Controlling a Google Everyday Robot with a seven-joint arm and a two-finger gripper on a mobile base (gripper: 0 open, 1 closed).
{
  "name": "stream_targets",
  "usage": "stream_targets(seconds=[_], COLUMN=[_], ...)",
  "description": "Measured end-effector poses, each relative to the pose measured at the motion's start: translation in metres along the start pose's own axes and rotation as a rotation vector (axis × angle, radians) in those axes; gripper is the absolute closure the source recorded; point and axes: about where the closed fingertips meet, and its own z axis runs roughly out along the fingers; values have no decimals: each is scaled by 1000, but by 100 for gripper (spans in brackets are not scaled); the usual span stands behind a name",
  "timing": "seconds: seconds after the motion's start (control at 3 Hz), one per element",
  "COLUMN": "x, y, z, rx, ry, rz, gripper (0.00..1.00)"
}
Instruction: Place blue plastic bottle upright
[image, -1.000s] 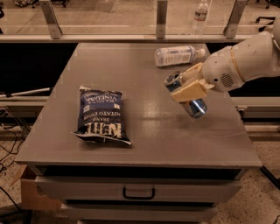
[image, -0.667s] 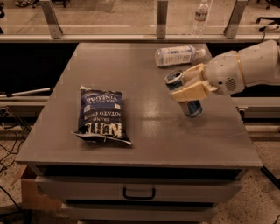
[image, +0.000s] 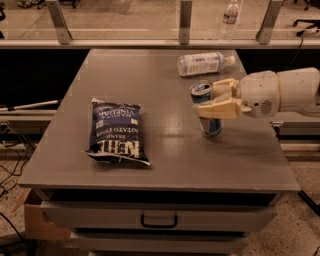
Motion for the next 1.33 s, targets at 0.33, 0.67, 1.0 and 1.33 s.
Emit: stream_targets(seconds=[0.33,0.67,1.0,1.33], x=[1,3,4,5], y=[2,2,2,3], z=[1,0,-2,-6], rx=[-16,-25,-25,-16], ry=[-71,-130,-175,-216], rz=[8,22,31,28], gripper=[100,100,100,100])
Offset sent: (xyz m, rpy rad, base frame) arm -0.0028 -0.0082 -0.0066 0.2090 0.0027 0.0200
